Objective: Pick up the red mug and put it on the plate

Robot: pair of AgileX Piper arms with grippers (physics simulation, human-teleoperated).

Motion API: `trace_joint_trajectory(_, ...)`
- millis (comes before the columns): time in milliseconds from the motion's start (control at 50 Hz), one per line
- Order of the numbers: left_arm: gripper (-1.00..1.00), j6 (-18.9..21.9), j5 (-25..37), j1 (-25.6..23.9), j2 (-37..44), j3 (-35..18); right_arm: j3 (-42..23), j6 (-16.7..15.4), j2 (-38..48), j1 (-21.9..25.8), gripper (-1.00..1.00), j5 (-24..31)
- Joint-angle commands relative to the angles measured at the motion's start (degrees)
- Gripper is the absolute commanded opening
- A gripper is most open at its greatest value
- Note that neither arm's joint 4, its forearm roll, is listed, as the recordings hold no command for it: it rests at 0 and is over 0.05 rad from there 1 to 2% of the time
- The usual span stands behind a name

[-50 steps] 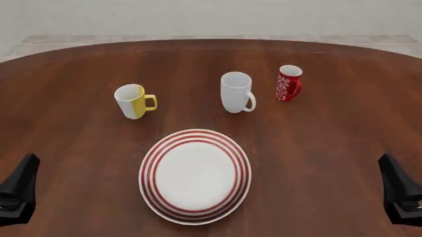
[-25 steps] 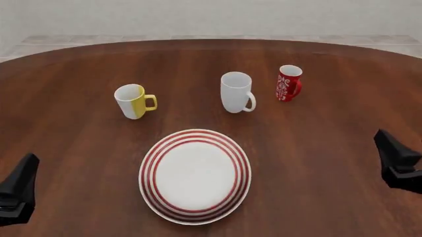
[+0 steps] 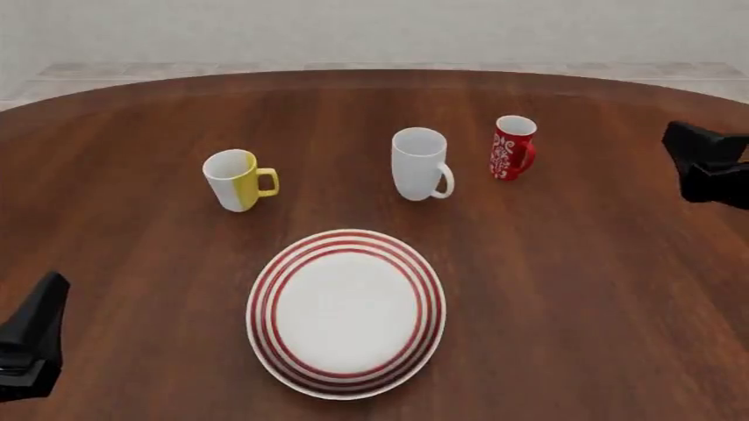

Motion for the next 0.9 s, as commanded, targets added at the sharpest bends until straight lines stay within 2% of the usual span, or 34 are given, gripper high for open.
trace_joint_trajectory(20,1.00,0.04,-0.11,-0.08,-0.05,0.23,-10.72,0.43,11.21,2.56,1.00,1.38)
trace_joint_trajectory(120,1.00,0.17,-0.18,-0.17,-0.04,0.23,-14.39,0.86,14.23,3.93,1.00,2.76)
trace_joint_trajectory(180,1.00,0.26,0.08,-0.29,0.00,-0.18,-16.81,-0.71,16.31,3.56,1.00,3.04)
trace_joint_trajectory(200,1.00,0.23,-0.06,-0.30,-0.05,0.23,-18.47,-0.07,18.08,3.11,1.00,3.29)
trace_joint_trajectory(300,1.00,0.30,-0.28,-0.34,-0.02,0.22,-21.26,-0.79,21.72,3.76,1.00,3.93)
trace_joint_trajectory(340,1.00,0.19,-0.15,-0.23,-0.05,0.23,-23.16,0.38,24.06,3.28,1.00,4.34)
trace_joint_trajectory(380,1.00,0.10,-0.07,-0.23,-0.06,0.23,-24.21,-1.52,26.12,1.60,1.00,3.61)
trace_joint_trajectory(400,1.00,0.07,-0.02,-0.23,-0.05,0.23,-24.61,-1.66,27.07,2.31,1.00,3.52)
trace_joint_trajectory(480,1.00,0.04,0.04,-0.53,-0.06,0.23,-27.49,-0.46,31.19,2.92,1.00,3.84)
trace_joint_trajectory(520,1.00,0.02,-0.15,-0.47,-0.03,0.21,-28.95,2.49,33.04,4.05,1.00,4.51)
trace_joint_trajectory(560,1.00,-0.19,0.00,-0.25,-0.05,0.23,-29.64,0.54,34.54,3.84,1.00,3.83)
trace_joint_trajectory(740,1.00,-0.11,0.11,-0.34,-0.06,0.23,-33.55,1.15,41.69,3.24,1.00,3.08)
trace_joint_trajectory(780,1.00,-0.10,0.13,-0.31,-0.05,0.23,-34.82,3.13,43.41,3.52,1.00,3.87)
trace_joint_trajectory(820,1.00,-0.15,0.15,-0.28,-0.06,0.23,-35.11,1.76,43.82,2.85,1.00,3.33)
trace_joint_trajectory(900,1.00,-0.06,0.17,-0.31,-0.06,0.23,-36.64,1.45,46.16,2.65,1.00,3.79)
